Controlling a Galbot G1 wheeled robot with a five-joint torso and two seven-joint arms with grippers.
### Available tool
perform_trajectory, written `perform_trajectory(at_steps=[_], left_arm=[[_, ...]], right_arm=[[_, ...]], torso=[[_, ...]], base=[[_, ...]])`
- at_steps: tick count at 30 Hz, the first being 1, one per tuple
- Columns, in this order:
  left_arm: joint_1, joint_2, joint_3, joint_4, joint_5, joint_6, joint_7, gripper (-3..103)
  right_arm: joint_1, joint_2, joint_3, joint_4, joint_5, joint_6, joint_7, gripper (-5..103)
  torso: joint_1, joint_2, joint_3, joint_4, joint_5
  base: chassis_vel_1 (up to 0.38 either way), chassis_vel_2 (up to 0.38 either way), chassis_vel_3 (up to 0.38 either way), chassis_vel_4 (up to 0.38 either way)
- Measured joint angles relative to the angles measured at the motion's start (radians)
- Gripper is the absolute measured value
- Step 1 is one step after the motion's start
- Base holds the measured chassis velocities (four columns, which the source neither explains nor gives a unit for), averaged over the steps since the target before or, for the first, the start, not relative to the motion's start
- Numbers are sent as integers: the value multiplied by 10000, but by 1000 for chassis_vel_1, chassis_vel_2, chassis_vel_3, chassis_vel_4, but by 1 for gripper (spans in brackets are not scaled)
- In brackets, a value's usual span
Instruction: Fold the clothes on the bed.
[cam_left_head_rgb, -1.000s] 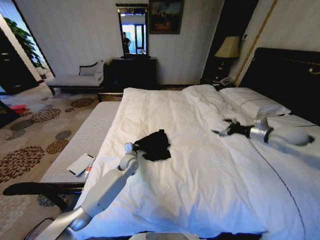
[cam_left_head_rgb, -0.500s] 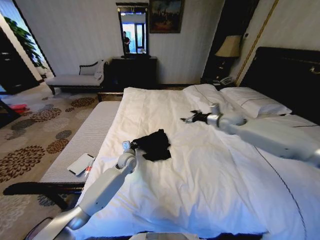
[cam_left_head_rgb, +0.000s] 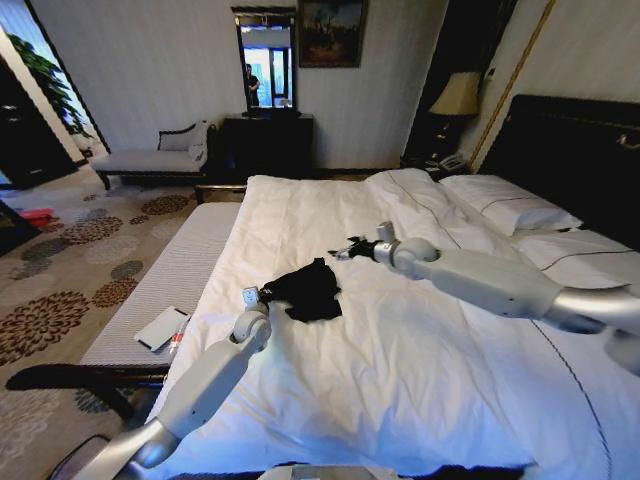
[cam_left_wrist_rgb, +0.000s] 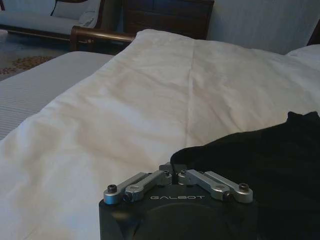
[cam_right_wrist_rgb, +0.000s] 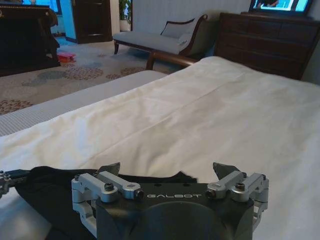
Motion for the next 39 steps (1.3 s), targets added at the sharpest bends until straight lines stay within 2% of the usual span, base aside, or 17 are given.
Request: perform_trajectory(at_steps=[8,18,21,31,36,39], left_arm=[[85,59,52,-87,10,-9,2,0],[454,215,-115,-268,36,-13,33,0],[564,296,-178,-351,46,-13,25,0],[789,308,-336,-415,137,-25,44,0],[881,293,-353,-446,210,-36,57,0],[890,308,-334,-516,211,-37,51,0]], right_arm=[[-622,820,223,-598,-300,-108,340,100],[-811,1665,228,-1357,-237,-186,558,100],[-926,2167,140,-2055,-513,-179,548,100],[-1172,2531,-91,-2773,-1610,-46,500,100],[-1235,2880,-63,-3263,-1679,-63,558,102],[-1236,3115,-121,-3655,-1669,-31,566,93]], torso=[[0,1,0,0,0],[0,1,-2,0,-2],[-1,0,-1,4,-1],[0,1,-2,-4,0],[0,0,-1,2,0],[0,0,0,1,0]], base=[[0,0,0,0],[0,0,0,0],[0,0,0,0],[0,0,0,0],[0,0,0,0],[0,0,0,0]])
